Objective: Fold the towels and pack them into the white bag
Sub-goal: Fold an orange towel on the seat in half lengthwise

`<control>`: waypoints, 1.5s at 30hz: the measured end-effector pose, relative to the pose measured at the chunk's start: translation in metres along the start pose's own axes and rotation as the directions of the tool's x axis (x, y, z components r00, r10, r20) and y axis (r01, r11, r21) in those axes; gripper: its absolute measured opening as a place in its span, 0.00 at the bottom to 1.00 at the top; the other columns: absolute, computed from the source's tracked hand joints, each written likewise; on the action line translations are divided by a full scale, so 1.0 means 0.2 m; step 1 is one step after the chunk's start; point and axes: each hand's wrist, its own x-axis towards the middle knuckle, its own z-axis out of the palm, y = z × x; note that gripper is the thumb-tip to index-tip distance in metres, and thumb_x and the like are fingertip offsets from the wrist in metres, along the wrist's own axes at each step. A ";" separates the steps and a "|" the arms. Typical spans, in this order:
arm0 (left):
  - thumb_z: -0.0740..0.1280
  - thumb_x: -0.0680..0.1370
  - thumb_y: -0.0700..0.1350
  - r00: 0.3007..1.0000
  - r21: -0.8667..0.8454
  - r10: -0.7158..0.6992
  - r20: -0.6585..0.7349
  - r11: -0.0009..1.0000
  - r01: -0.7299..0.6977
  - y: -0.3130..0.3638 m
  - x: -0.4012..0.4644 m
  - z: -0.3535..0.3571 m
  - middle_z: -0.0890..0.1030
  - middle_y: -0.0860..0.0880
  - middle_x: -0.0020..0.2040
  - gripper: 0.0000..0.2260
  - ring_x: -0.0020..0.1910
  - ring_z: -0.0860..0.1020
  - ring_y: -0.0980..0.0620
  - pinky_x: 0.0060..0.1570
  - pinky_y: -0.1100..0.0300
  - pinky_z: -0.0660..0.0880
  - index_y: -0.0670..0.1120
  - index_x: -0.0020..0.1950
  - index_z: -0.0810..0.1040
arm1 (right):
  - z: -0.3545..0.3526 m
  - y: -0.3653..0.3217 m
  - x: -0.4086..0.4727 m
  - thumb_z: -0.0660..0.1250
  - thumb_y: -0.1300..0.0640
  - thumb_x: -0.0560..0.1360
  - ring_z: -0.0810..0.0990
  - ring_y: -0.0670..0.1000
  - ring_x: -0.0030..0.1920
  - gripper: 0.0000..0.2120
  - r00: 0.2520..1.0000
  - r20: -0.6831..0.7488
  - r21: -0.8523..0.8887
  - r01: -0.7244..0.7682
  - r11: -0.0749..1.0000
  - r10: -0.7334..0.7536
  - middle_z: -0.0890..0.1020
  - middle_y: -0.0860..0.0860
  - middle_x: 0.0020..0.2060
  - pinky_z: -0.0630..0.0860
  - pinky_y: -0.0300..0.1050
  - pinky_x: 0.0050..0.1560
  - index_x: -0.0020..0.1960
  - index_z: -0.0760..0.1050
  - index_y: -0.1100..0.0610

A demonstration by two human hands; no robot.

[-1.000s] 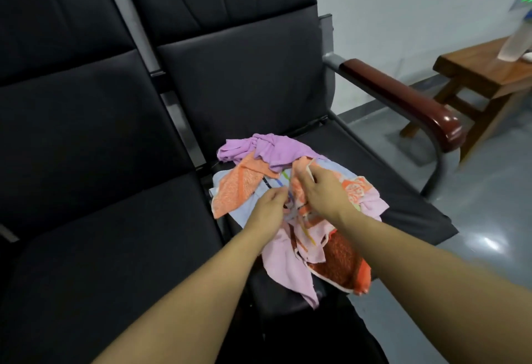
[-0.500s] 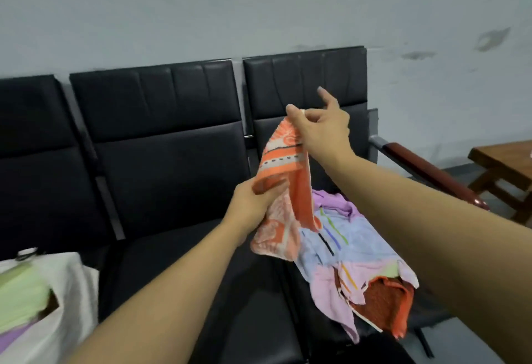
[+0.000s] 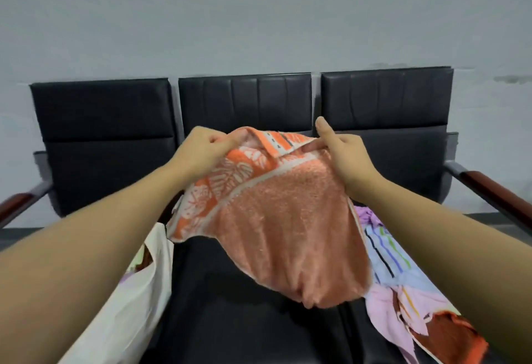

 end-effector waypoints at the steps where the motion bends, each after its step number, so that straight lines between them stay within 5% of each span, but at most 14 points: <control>1: 0.67 0.76 0.68 1.000 0.084 0.015 -0.013 0.996 -0.014 0.00 0.03 -0.03 0.66 0.47 0.30 0.32 0.30 0.66 0.50 0.36 0.54 0.63 0.42 0.30 0.64 | 0.03 0.01 0.02 0.62 0.31 0.76 0.78 0.52 0.39 0.38 1.000 0.007 0.025 -0.022 0.999 0.022 0.81 0.68 0.47 0.76 0.42 0.41 0.52 0.82 0.69; 4: 0.63 0.76 0.71 0.995 0.370 0.055 -0.086 0.929 -0.019 0.01 0.18 -0.06 0.75 0.50 0.30 0.31 0.31 0.74 0.50 0.35 0.53 0.70 0.44 0.31 0.69 | 0.10 0.05 0.07 0.63 0.35 0.79 0.81 0.46 0.33 0.31 0.996 0.003 0.075 -0.092 0.993 0.092 0.84 0.62 0.43 0.78 0.38 0.37 0.50 0.85 0.64; 9: 0.53 0.82 0.66 0.999 0.721 0.034 -0.032 0.693 0.000 -0.17 0.43 0.18 0.73 0.43 0.64 0.26 0.62 0.71 0.41 0.61 0.44 0.67 0.46 0.62 0.72 | 0.20 0.30 0.22 0.59 0.35 0.80 0.83 0.48 0.49 0.25 0.974 0.043 -0.044 -0.223 0.974 0.224 0.86 0.51 0.51 0.77 0.42 0.47 0.55 0.83 0.53; 12: 0.55 0.83 0.64 0.994 0.666 -0.111 -0.001 0.741 0.083 -0.41 0.39 0.42 0.53 0.42 0.80 0.29 0.77 0.54 0.40 0.73 0.42 0.56 0.50 0.79 0.56 | 0.24 0.57 0.24 0.54 0.34 0.81 0.77 0.53 0.65 0.30 0.937 0.116 -0.212 -0.300 0.930 0.329 0.81 0.53 0.62 0.70 0.48 0.66 0.65 0.79 0.57; 15: 0.58 0.83 0.61 0.968 0.536 -0.246 0.051 0.825 0.181 -0.67 0.19 0.61 0.52 0.43 0.80 0.30 0.78 0.54 0.40 0.74 0.43 0.57 0.51 0.81 0.53 | 0.20 0.87 0.13 0.52 0.40 0.84 0.76 0.55 0.62 0.30 0.920 0.073 -0.374 -0.334 0.865 0.386 0.80 0.56 0.56 0.67 0.49 0.64 0.60 0.78 0.65; 18: 0.62 0.83 0.57 0.871 0.395 -0.484 0.088 0.819 0.416 -0.98 -0.13 0.75 0.58 0.41 0.76 0.29 0.75 0.60 0.38 0.73 0.46 0.60 0.47 0.79 0.56 | 0.15 1.23 -0.03 0.56 0.43 0.84 0.77 0.54 0.41 0.22 0.824 0.067 -0.422 -0.488 0.764 0.563 0.77 0.55 0.39 0.73 0.48 0.47 0.47 0.76 0.60; 20: 0.64 0.82 0.56 0.766 0.374 -0.642 0.048 0.722 0.582 -1.16 -0.38 0.82 0.62 0.39 0.73 0.29 0.72 0.63 0.38 0.72 0.47 0.62 0.44 0.77 0.59 | 0.13 1.43 -0.18 0.60 0.43 0.83 0.71 0.52 0.28 0.21 0.653 0.076 -0.424 -0.663 0.617 0.753 0.72 0.55 0.32 0.69 0.43 0.33 0.41 0.71 0.59; 23: 0.66 0.80 0.58 0.568 0.364 -0.823 -0.033 0.519 0.774 -1.34 -0.68 0.89 0.66 0.37 0.71 0.32 0.71 0.66 0.36 0.69 0.46 0.66 0.38 0.74 0.62 | 0.14 1.59 -0.43 0.64 0.42 0.80 0.74 0.53 0.31 0.22 0.486 0.082 -0.556 -0.703 0.444 0.870 0.77 0.58 0.36 0.73 0.42 0.33 0.43 0.74 0.62; 25: 0.65 0.78 0.64 0.451 0.348 -0.891 -0.043 0.410 0.843 -1.39 -0.80 0.92 0.65 0.36 0.73 0.38 0.73 0.65 0.35 0.71 0.46 0.65 0.37 0.75 0.62 | 0.16 1.66 -0.50 0.68 0.43 0.79 0.73 0.52 0.29 0.23 0.600 0.066 -0.615 -0.605 0.507 0.797 0.75 0.54 0.30 0.71 0.42 0.33 0.35 0.71 0.59; 28: 0.63 0.78 0.67 0.452 0.321 -0.891 -0.036 0.418 0.850 -1.42 -0.83 0.93 0.66 0.35 0.73 0.39 0.73 0.65 0.35 0.71 0.46 0.64 0.38 0.76 0.65 | 0.22 1.67 -0.48 0.69 0.48 0.79 0.76 0.52 0.35 0.16 0.765 -0.007 -0.595 -0.521 0.612 0.644 0.77 0.51 0.32 0.68 0.45 0.42 0.36 0.74 0.55; 31: 0.66 0.76 0.67 0.485 0.277 -0.875 0.006 0.467 0.840 -1.49 -0.74 0.93 0.73 0.37 0.68 0.36 0.67 0.73 0.37 0.67 0.47 0.70 0.40 0.71 0.71 | 0.31 1.69 -0.38 0.71 0.48 0.77 0.81 0.57 0.55 0.18 0.770 0.010 -0.520 -0.541 0.661 0.638 0.83 0.54 0.51 0.73 0.45 0.53 0.59 0.77 0.60; 34: 0.70 0.71 0.68 0.459 0.324 -0.884 0.091 0.462 0.825 -1.54 -0.68 0.95 0.84 0.45 0.50 0.29 0.49 0.83 0.44 0.50 0.52 0.79 0.43 0.54 0.81 | 0.39 1.76 -0.32 0.75 0.41 0.68 0.82 0.55 0.46 0.23 0.724 0.058 -0.564 -0.544 0.621 0.687 0.80 0.50 0.40 0.80 0.50 0.50 0.51 0.72 0.57; 37: 0.72 0.76 0.54 0.528 0.326 -0.841 0.117 0.535 0.780 -1.54 -0.62 0.97 0.81 0.48 0.39 0.14 0.42 0.81 0.46 0.44 0.54 0.77 0.45 0.41 0.78 | 0.47 1.77 -0.29 0.74 0.45 0.72 0.81 0.56 0.48 0.25 0.711 0.016 -0.624 -0.543 0.563 0.703 0.79 0.52 0.45 0.74 0.47 0.44 0.59 0.68 0.57; 45: 0.66 0.80 0.41 0.698 0.152 -0.716 -0.021 0.688 0.710 -1.63 -0.33 0.99 0.67 0.41 0.72 0.20 0.70 0.69 0.40 0.67 0.49 0.68 0.45 0.71 0.66 | 0.54 1.82 -0.10 0.67 0.55 0.79 0.77 0.57 0.46 0.21 0.844 -0.087 -0.646 -0.453 0.615 0.530 0.78 0.56 0.57 0.71 0.49 0.42 0.69 0.64 0.51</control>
